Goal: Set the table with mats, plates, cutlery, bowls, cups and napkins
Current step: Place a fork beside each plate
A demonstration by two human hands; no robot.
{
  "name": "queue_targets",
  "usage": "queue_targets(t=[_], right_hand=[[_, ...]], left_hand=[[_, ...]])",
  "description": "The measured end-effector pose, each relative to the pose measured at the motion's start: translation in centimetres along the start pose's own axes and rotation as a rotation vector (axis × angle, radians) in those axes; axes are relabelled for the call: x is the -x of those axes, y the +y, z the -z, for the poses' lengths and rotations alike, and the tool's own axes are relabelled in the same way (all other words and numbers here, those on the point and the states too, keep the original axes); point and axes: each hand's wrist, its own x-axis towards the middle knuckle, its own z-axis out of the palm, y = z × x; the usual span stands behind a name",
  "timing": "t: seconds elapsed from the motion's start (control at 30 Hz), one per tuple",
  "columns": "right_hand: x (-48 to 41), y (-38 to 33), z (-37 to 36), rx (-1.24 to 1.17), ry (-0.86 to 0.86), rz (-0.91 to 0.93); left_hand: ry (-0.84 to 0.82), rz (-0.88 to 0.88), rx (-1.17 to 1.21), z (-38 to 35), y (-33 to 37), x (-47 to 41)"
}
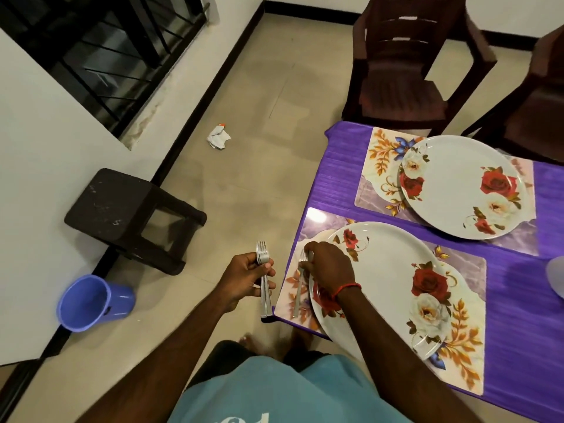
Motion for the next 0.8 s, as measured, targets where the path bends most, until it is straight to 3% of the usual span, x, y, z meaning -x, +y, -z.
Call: queue_targets(t=[0.17,0.4,0.63,0.8], right_hand=[[0.2,0.3,-0.4,-0.031,0.000,-0.007],[-0.7,-1.3,0.4,-0.342,0.136,-0.067],[-2.5,-6.9,1.2,-0.591,0.087,-0.027],[-4.6,-11.1,0.3,-0.675,0.147,-0.072]], left_hand=[[-0.032,0.004,-0.051,-1.1,1.0,-0.4],[-0.136,-0.029,-0.107,-0.4,2.5,-0.9],[-0.225,-0.101,-0.090,2.4,4.2,-2.1],[-0.247,-0.102,-0.004,6.6,5.5,-3.1]])
